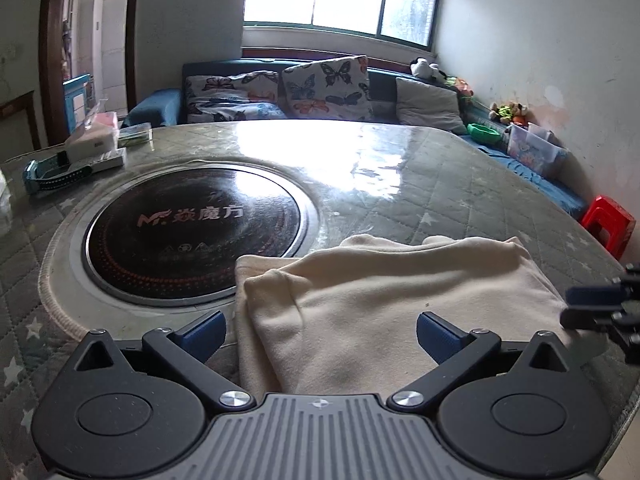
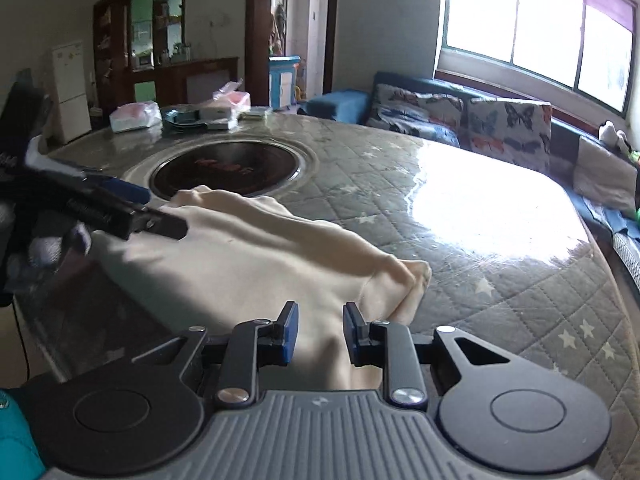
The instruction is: Fold clothes
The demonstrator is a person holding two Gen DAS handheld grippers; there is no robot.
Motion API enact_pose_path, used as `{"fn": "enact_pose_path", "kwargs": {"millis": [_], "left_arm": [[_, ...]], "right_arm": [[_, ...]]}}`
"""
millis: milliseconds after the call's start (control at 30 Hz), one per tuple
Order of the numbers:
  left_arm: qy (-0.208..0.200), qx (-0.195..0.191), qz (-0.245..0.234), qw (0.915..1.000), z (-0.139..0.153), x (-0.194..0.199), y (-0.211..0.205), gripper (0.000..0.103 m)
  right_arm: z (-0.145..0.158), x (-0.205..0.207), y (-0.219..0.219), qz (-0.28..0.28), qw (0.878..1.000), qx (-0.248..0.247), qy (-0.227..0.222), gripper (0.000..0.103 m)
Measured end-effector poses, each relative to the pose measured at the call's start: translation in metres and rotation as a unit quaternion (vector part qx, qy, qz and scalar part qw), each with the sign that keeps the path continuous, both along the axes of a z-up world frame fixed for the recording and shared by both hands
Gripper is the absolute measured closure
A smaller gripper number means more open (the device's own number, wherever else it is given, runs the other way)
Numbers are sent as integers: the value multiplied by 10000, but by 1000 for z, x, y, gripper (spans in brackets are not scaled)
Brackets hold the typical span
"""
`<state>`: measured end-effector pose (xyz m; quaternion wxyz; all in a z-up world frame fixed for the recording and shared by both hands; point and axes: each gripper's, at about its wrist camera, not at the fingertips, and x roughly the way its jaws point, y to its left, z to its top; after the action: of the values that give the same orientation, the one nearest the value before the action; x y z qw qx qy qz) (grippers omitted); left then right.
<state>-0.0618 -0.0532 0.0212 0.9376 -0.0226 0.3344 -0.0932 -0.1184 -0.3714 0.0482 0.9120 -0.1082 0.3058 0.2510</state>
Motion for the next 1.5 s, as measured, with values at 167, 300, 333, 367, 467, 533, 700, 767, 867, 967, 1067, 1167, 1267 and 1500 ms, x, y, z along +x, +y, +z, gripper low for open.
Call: {"fn": "enact_pose_path", "kwargs": {"millis": [167,300,333,367,467,533,700,767,867,967,1067,1167,1267,1500], "left_arm": [[67,127,182,9997,-4,-3,5,0],[109,222,285,9993,-7,-8,10,0],[114,240,308,9992,-9,-9,11,0],[116,259,328,9991,-10,-10,11,0],[116,291,382,9988,-12,-13,12,0],[114,284,403,9987,-14,-14,13,0],[19,292,445,9986,-11,-17,15,0],[-29,295,464,9985,-8,-18,16,0],[-150,303,587,9977,-3,-18,19,0],[-92,359,671,9971,-5,-16,23,0],[-18,372,711,9968,-12,-17,27,0],[-49,413,702,9967,-13,-20,29,0],[-76,391,713,9967,-10,-22,29,0],[-46,333,758,9966,-15,-26,34,0]], "right_arm": [[-15,-8,-3,-53,9999,-101,16,82],[-8,-11,-3,-41,9998,-174,-48,80],[-4,-12,-1,-12,9997,-198,-123,80],[0,-13,2,37,9997,-181,-175,80],[4,-14,12,274,9994,-22,-198,76],[-2,-13,20,383,9992,-53,-142,75],[-10,-11,22,353,9993,-59,44,74],[-3,-11,23,355,9993,-117,-17,73],[5,-6,30,452,9989,-6,-92,70],[8,0,43,619,9980,100,-116,67],[3,6,56,823,9965,112,-20,67],[-11,6,67,1009,9947,-122,146,67],[-5,5,68,1058,9942,-174,87,67],[-3,8,85,1311,9913,-108,74,65]]}}
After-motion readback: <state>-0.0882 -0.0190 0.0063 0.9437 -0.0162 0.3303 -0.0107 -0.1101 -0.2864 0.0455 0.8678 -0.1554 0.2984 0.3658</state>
